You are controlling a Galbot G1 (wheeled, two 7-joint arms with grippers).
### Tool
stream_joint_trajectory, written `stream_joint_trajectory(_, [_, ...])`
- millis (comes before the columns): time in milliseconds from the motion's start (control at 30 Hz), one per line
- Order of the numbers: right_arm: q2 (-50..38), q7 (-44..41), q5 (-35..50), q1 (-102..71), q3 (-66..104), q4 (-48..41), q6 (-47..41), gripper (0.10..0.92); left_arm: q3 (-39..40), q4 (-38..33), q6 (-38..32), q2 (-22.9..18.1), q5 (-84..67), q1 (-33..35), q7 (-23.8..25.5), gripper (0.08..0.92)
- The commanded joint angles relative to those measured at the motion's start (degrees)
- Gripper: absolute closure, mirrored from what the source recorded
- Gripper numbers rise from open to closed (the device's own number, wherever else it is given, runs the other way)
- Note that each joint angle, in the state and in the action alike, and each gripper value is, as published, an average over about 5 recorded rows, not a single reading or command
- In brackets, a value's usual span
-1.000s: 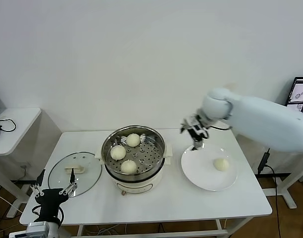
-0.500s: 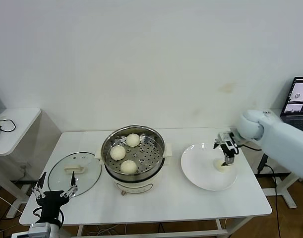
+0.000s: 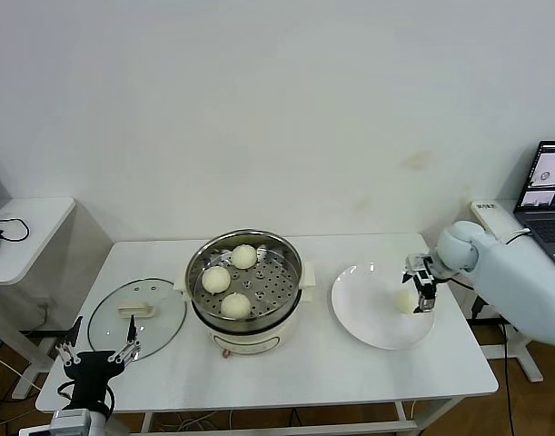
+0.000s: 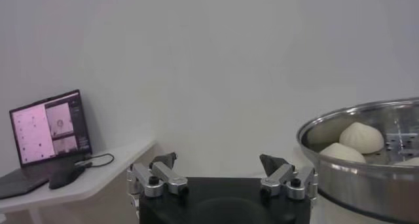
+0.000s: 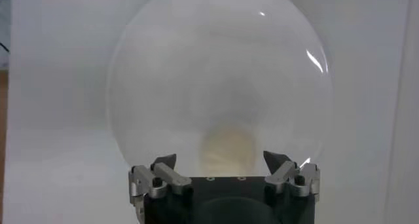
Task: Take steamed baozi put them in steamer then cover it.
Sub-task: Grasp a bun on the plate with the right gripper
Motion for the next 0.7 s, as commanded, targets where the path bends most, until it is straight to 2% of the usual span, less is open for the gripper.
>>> stream_joint_trajectory(33, [5.39, 0.94, -3.80, -2.68, 3.78, -9.36, 0.70, 0.203, -0.04, 0.01, -0.04, -0.06, -0.01, 0.06, 0.00, 0.177])
stream_joint_trajectory(433, [7.91, 1.16, -5.82, -2.99, 5.25, -13.09, 0.39, 0.211, -0.06, 0.12, -0.01, -0.15, -0.03, -0.01, 0.00, 0.177])
stream_joint_trajectory(700, [8.29, 1.00, -5.88, -3.27, 5.47, -13.43, -0.11, 0.283, -0.17, -0.04, -0.03, -0.11, -0.07, 0.15, 0.02, 0.177])
